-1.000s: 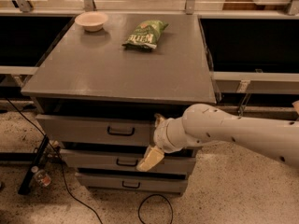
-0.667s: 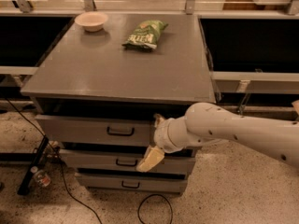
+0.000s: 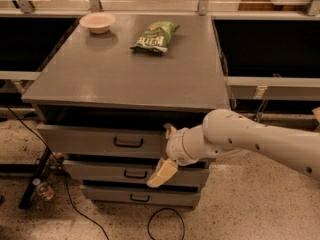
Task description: Open top drawer
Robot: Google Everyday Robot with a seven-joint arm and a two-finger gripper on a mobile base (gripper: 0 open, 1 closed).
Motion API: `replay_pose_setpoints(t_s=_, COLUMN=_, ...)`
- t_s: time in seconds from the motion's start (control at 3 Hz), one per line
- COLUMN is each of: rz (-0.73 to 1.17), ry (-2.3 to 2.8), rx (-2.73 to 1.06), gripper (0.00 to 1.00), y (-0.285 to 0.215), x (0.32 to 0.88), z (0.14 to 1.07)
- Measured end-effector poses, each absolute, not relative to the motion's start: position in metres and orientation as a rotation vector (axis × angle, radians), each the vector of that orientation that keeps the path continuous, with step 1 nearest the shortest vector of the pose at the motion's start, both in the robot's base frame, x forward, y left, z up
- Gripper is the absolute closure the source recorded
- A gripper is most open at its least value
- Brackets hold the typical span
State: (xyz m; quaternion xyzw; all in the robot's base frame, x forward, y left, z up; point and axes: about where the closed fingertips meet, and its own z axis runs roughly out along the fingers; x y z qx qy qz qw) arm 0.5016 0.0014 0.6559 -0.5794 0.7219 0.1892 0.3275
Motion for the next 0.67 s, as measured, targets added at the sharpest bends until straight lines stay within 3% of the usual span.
replay_pose_setpoints(t_s=0.67, rz=0.554, ry=1.828, rx=-1.561, gripper=0.0, y=-0.01, x=0.48, z=0.662)
